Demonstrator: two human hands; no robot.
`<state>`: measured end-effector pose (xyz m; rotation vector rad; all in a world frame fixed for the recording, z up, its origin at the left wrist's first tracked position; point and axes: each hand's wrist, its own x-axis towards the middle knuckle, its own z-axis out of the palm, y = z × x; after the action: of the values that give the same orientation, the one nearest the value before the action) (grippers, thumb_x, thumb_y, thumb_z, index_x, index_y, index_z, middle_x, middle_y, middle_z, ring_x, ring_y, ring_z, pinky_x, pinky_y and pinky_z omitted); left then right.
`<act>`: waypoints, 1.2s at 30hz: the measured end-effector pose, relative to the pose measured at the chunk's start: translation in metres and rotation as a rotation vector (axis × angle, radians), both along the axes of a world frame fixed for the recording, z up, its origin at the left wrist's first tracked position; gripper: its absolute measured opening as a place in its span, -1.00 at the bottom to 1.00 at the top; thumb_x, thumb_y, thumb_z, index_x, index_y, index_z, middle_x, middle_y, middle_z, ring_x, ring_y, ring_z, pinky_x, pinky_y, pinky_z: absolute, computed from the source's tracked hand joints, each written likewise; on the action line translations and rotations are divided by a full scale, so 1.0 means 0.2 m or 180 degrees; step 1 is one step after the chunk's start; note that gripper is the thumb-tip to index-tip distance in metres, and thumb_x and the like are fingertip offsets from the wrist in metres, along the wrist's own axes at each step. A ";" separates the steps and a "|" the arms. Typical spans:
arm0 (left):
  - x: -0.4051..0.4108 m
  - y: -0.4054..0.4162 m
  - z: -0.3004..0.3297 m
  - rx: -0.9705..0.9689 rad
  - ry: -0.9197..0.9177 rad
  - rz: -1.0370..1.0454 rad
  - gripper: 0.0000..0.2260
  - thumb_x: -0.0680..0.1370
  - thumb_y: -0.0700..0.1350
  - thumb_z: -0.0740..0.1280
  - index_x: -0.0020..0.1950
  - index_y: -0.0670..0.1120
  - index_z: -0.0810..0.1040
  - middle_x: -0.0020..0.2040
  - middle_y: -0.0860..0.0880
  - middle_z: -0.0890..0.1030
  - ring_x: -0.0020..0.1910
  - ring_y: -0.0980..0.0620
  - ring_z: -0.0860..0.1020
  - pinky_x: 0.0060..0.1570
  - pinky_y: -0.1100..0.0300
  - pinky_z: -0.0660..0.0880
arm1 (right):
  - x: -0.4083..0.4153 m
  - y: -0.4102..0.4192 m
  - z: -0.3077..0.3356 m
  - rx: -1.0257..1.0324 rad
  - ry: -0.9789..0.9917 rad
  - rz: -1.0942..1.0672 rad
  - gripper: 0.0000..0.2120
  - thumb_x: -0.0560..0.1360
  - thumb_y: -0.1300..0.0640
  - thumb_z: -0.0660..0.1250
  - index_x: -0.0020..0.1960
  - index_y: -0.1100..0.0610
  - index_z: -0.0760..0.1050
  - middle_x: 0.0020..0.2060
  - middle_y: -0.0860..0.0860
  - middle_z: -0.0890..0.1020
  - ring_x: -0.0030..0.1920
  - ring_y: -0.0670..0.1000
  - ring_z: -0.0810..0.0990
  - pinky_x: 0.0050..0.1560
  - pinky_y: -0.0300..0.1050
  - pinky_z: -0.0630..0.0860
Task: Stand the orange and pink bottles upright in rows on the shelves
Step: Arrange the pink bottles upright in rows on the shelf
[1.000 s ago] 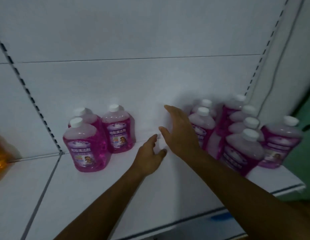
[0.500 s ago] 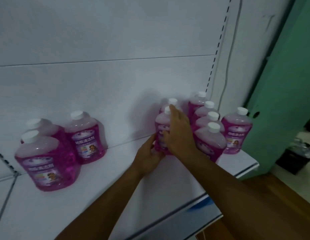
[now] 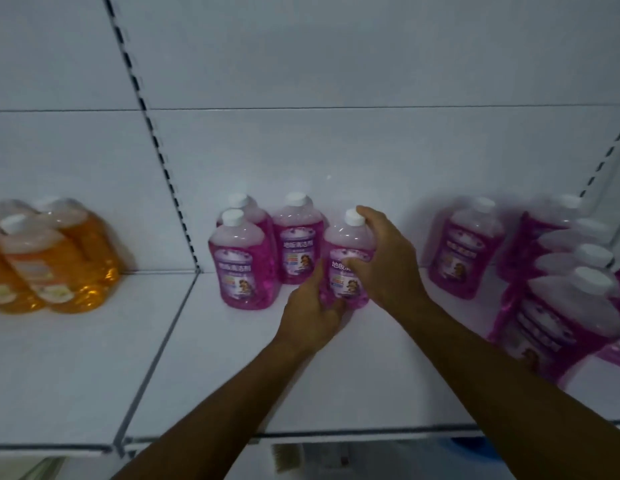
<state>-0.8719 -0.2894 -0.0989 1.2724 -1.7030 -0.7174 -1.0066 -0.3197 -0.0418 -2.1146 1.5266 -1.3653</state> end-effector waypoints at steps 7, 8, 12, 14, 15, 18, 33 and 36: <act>0.17 0.11 -0.03 -0.0267 -0.0084 0.0537 -0.50 0.55 -0.06 0.31 0.47 0.03 0.28 0.24 0.10 0.54 0.15 0.25 0.51 0.10 0.52 0.39 | 0.22 -0.02 -0.02 0.0149 -0.0125 0.0647 -0.31 0.38 0.22 0.53 0.42 -0.02 0.33 0.29 -0.01 0.49 0.25 -0.01 0.48 0.21 -0.15 0.49; 0.18 0.11 -0.03 -0.0302 -0.0256 0.0627 -0.51 0.56 -0.08 0.33 0.46 0.01 0.30 0.22 0.09 0.55 0.12 0.21 0.53 0.06 0.53 0.39 | 0.23 -0.03 -0.02 0.0124 -0.0087 0.0718 -0.31 0.38 0.24 0.53 0.42 -0.02 0.33 0.30 -0.01 0.47 0.26 -0.01 0.46 0.21 -0.18 0.46; 0.24 0.12 -0.02 -0.0439 -0.0997 0.1202 -0.73 0.55 -0.08 0.35 0.23 -0.11 0.53 0.00 -0.03 0.66 -0.11 0.03 0.61 -0.18 0.33 0.44 | 0.24 -0.05 -0.01 0.0191 0.0044 0.0877 -0.31 0.42 0.24 0.49 0.45 -0.03 0.28 0.34 0.03 0.37 0.30 0.01 0.40 0.22 -0.14 0.46; 0.24 0.13 -0.03 -0.0354 -0.0976 0.1173 -0.75 0.54 -0.05 0.33 0.18 -0.11 0.55 -0.02 -0.04 0.66 -0.12 0.01 0.61 -0.13 0.22 0.53 | 0.25 -0.06 -0.02 0.0247 0.0070 0.0920 -0.30 0.44 0.23 0.47 0.47 -0.05 0.25 0.34 0.05 0.33 0.31 0.03 0.39 0.24 -0.07 0.49; 0.23 0.13 -0.03 -0.0302 -0.0924 0.1056 -0.69 0.52 -0.02 0.30 0.22 -0.11 0.54 0.01 -0.03 0.66 -0.08 0.02 0.61 -0.05 0.15 0.57 | 0.25 -0.07 -0.02 0.0243 0.0075 0.0938 -0.30 0.44 0.23 0.47 0.47 -0.05 0.24 0.34 0.06 0.32 0.31 0.03 0.39 0.25 -0.05 0.49; 0.22 0.14 -0.04 -0.0306 -0.0917 0.0880 -0.57 0.49 0.04 0.22 0.32 -0.10 0.49 0.08 -0.02 0.64 0.00 0.00 0.60 0.06 0.13 0.56 | 0.26 -0.09 -0.03 0.0198 0.0108 0.0945 -0.29 0.45 0.22 0.47 0.48 -0.04 0.23 0.34 0.07 0.33 0.32 0.05 0.39 0.27 -0.01 0.49; 0.54 0.03 -0.06 0.0286 -0.0507 0.2118 -0.52 0.41 0.04 0.50 0.17 -0.12 0.38 0.05 -0.04 0.51 -0.04 0.01 0.53 -0.12 0.12 0.53 | 0.26 -0.09 -0.07 0.0267 -0.0013 0.0900 -0.28 0.47 0.22 0.44 0.51 -0.08 0.18 0.35 0.07 0.35 0.23 -0.05 0.41 0.13 -0.03 0.54; 0.58 -0.01 -0.07 0.0245 -0.0578 0.1815 -0.40 0.35 0.14 0.53 0.23 -0.12 0.42 0.07 -0.03 0.56 0.01 -0.01 0.56 -0.01 0.02 0.58 | 0.27 -0.08 -0.09 0.0023 -0.0055 0.0918 -0.28 0.46 0.21 0.44 0.51 -0.01 0.19 0.32 0.10 0.40 0.21 -0.04 0.45 0.11 -0.11 0.53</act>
<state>-0.7555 -0.2911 -0.1129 1.8141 -1.3503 -0.3351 -0.9521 -0.3367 -0.0607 -2.2069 1.1607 -1.2690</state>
